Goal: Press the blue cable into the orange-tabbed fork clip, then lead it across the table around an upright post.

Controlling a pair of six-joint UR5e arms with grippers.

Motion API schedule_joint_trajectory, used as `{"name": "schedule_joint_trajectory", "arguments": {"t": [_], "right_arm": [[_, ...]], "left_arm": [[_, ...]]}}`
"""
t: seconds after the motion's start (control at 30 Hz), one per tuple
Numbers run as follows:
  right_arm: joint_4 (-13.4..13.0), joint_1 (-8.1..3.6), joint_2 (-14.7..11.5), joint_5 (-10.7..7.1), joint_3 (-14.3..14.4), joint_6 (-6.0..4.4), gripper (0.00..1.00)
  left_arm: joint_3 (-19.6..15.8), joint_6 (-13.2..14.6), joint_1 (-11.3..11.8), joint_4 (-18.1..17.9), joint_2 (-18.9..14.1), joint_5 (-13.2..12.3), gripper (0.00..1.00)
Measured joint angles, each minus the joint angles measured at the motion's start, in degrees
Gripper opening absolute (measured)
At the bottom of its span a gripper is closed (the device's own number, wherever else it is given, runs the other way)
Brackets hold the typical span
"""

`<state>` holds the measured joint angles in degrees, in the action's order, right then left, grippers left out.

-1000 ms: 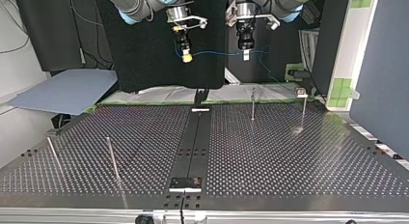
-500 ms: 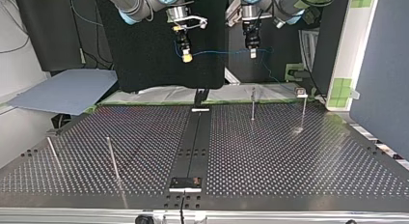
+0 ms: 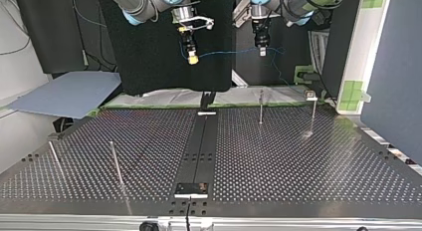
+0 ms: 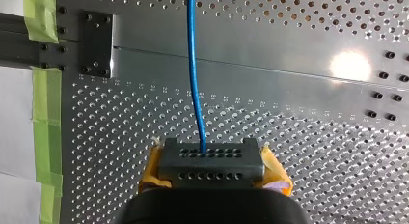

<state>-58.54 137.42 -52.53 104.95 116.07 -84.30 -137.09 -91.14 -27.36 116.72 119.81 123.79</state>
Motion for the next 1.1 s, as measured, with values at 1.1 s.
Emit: {"name": "schedule_joint_trajectory", "arguments": {"t": [1.1], "right_arm": [[-0.2,0.07,0.0,-1.55,-2.5,-12.89,0.0]], "left_arm": [[0.1,-10.3,1.7,-7.7,-4.4,-2.9,0.0]]}}
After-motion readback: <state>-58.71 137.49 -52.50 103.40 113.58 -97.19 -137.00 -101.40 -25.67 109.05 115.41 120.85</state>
